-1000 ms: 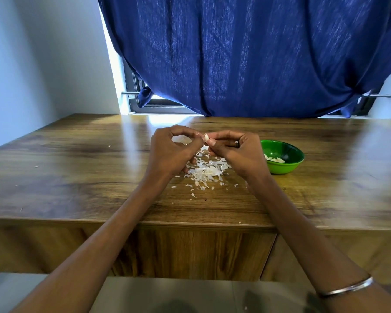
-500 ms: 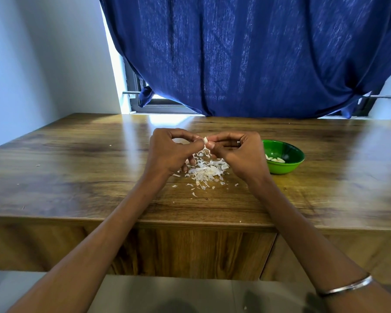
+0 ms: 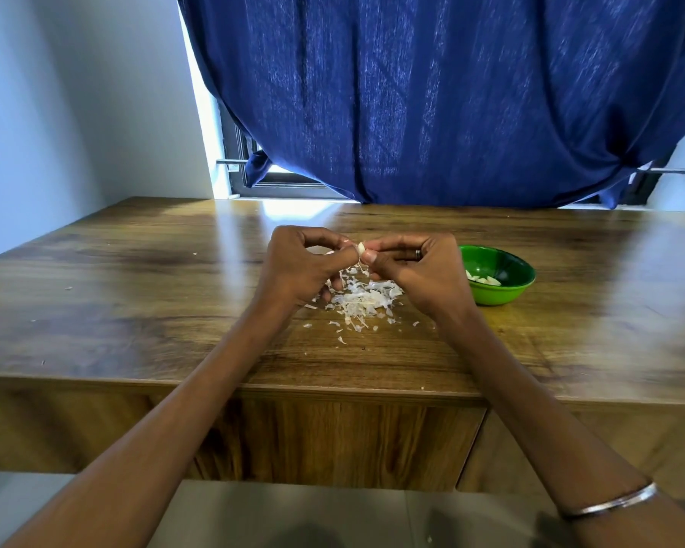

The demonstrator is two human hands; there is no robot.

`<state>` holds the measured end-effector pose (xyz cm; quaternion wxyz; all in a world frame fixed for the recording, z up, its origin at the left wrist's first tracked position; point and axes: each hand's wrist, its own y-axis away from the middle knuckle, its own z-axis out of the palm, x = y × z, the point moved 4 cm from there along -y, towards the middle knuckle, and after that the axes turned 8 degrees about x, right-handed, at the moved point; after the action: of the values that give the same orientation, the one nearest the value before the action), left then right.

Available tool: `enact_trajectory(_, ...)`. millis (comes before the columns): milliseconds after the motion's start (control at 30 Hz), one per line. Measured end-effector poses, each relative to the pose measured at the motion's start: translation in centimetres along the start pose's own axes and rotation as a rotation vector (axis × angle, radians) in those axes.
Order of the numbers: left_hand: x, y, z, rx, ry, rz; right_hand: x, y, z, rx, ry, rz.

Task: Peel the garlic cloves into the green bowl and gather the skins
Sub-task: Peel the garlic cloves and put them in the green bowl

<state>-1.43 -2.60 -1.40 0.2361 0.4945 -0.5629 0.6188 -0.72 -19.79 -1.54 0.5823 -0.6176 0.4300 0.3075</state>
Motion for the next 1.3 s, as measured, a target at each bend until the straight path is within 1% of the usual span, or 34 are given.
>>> enact_trajectory(200, -0.3, -0.2, 0.0, -0.002, 0.003, 0.007, -0.4, 0.2, 0.1, -0.010, -0.049, 0.022)
enact_trajectory(367, -0.1, 0.1, 0.4, 0.022, 0.053, -0.039, -0.6, 0.3, 0.1, 0.004, -0.097, 0.041)
enact_trajectory(500, 0.0, 0.2, 0.5, -0.019, 0.061, -0.063, -0.7, 0.2, 0.0, 0.002, -0.043, 0.007)
enact_trajectory(767, -0.6, 0.1, 0.8, -0.096, 0.115, -0.116, -0.5, 0.2, 0.3, 0.003, 0.000, 0.015)
enact_trajectory(933, -1.0, -0.1, 0.8, -0.115, 0.075, -0.144, -0.3, 0.4, 0.5, -0.018, 0.051, 0.038)
enact_trajectory(1067, -0.9, -0.1, 0.9, -0.100, 0.050, -0.121, -0.4, 0.5, 0.6, -0.039, -0.001, 0.100)
enact_trajectory(1200, -1.0, -0.2, 0.8, -0.097, 0.061, -0.108, -0.3, 0.6, 0.6, -0.048, -0.119, 0.197)
enact_trajectory(1300, -1.0, -0.2, 0.7, -0.073, 0.102, -0.086, -0.5, 0.6, 0.5, -0.033, -0.193, 0.210)
